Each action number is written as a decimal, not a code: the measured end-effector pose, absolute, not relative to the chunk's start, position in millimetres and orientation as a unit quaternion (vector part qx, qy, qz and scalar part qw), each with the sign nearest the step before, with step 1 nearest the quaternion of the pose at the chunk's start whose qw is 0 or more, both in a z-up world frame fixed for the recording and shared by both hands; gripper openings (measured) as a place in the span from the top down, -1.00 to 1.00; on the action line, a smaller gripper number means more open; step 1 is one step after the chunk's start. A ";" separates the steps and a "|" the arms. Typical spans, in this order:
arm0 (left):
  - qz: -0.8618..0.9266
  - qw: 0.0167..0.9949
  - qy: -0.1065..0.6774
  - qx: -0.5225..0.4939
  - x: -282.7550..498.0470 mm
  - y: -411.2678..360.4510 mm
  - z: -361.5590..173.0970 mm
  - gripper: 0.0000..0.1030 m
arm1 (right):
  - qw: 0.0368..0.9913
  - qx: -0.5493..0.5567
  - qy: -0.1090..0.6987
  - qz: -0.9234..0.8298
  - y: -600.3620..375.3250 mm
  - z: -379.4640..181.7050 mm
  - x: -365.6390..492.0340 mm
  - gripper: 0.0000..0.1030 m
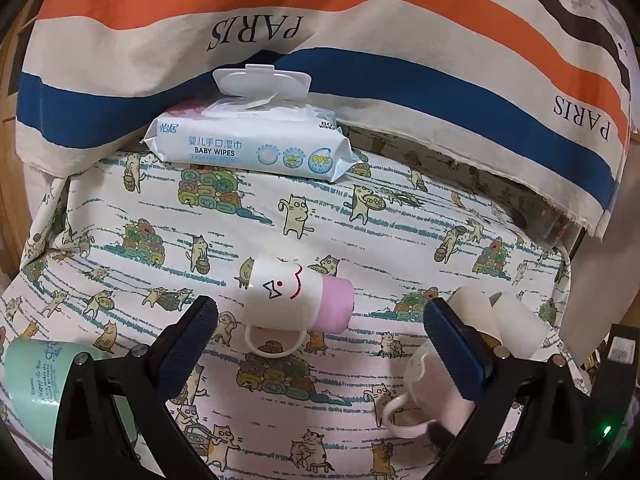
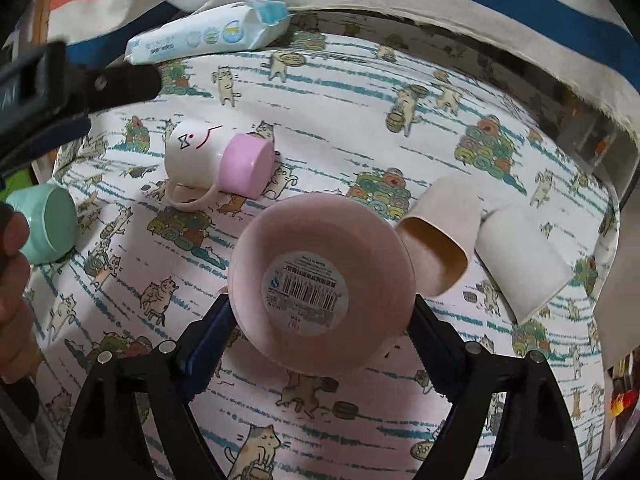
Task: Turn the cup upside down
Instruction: 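Rotate the pink mug opening-down with the right tool and lower it onto the cloth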
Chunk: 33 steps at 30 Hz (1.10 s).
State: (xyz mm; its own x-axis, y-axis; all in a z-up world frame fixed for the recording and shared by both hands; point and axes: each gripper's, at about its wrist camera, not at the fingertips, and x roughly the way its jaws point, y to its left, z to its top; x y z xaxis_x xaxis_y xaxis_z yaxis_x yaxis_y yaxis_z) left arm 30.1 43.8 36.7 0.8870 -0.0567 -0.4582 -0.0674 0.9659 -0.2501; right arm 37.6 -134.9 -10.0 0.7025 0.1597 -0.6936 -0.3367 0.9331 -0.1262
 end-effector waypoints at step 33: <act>0.001 0.969 0.228 -0.092 30.3 29.3 33.5 -0.98 | 0.935 -0.092 0.314 0.140 -160.2 3.1 49.9 -0.61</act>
